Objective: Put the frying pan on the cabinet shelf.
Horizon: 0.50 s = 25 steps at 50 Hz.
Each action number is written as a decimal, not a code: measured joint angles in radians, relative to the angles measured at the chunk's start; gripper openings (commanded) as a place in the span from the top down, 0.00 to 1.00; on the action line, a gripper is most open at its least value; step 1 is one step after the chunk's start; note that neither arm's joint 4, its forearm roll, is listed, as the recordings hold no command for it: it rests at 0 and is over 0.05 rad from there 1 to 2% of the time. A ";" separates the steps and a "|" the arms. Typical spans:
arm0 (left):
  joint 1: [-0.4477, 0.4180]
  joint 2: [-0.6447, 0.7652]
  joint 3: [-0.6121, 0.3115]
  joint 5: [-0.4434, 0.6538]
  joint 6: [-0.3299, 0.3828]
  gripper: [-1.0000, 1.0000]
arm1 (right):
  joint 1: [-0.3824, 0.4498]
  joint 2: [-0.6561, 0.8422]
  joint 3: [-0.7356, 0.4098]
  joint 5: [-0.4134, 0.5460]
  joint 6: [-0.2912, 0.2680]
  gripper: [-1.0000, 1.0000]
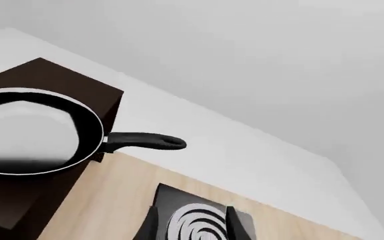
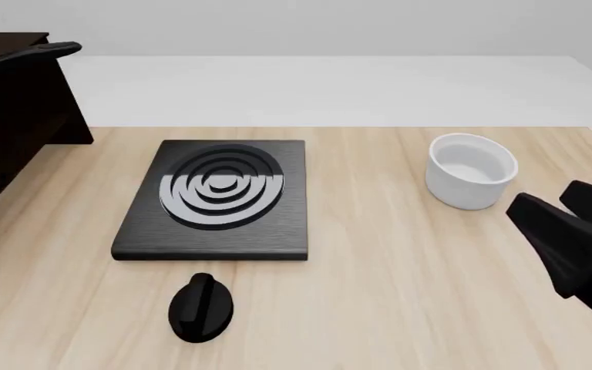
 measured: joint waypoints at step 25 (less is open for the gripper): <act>-0.051 -0.144 0.084 0.095 0.218 0.00 | -0.013 -0.008 -0.001 0.011 -0.031 0.00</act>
